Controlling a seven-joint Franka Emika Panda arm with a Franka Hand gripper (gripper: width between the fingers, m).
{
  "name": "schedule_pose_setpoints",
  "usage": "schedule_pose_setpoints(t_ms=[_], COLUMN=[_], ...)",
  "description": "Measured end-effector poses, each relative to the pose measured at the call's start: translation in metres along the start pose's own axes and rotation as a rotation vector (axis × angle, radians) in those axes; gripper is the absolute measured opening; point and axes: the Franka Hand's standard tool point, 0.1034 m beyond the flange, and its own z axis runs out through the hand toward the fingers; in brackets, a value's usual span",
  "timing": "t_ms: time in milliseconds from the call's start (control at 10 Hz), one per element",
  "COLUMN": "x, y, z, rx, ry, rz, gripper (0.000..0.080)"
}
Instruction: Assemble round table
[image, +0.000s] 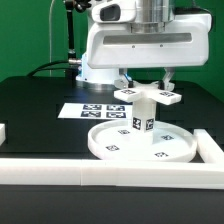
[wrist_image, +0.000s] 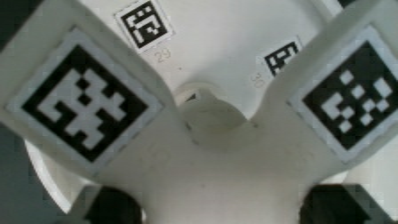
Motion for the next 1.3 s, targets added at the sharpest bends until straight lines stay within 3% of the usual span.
schedule_pose_setpoints(t_ms=[700, 1300], x=[0.0042, 0.0066], y=[-0.0009, 0.0008], z=[-0.0016, 0.0004], rx=[0.017, 0.110], ry=[0.020, 0.086], rz=[0.421, 1.046], gripper=[0.0442, 0.0442])
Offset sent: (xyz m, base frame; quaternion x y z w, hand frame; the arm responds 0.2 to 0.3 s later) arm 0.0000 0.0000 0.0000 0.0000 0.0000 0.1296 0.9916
